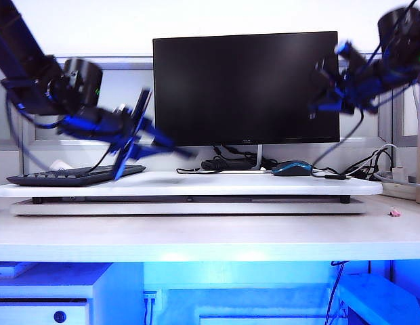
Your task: Unplug the data cable of the portable hard drive.
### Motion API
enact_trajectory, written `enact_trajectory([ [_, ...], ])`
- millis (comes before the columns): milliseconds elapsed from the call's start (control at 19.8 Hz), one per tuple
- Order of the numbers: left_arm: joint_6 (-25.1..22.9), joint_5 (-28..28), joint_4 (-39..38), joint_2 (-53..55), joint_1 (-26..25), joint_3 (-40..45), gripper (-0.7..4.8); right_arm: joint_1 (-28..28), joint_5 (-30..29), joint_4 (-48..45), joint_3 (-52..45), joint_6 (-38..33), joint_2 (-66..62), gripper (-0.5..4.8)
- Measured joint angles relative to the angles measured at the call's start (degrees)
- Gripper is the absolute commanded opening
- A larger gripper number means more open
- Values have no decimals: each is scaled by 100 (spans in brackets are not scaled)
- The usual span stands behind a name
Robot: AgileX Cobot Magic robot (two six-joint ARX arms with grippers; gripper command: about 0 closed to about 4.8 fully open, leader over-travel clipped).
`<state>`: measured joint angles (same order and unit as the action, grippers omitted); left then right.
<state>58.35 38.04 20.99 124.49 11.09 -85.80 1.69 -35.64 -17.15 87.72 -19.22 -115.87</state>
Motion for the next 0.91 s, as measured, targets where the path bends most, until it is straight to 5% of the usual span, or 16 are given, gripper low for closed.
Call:
enact_trajectory([
  [51, -9, -87, -83, 13, -15, 2, 335, 0, 42, 59, 57, -4, -77, 406],
  [101, -26, -116, -70, 13, -28, -4, 407, -4, 140, 94, 83, -26, -101, 425],
  [253, -66, -122, 17, 2, -48, -55, 421, 20, 352, 483, 409, -157, -166, 479],
  [354, 0, -52, -28, 0, -66, -55, 478, 66, 455, 1193, 745, -168, -245, 479],
  [557, 111, 59, -273, -2, -61, -55, 479, 127, 765, 2702, 1207, -306, -396, 479],
  [759, 577, 573, -382, -2, -63, -70, 479, 232, 505, 3928, 1252, -719, -501, 479],
  [911, 455, 785, -409, -142, -59, -74, 479, 210, 151, 4481, 1241, -391, -463, 479],
])
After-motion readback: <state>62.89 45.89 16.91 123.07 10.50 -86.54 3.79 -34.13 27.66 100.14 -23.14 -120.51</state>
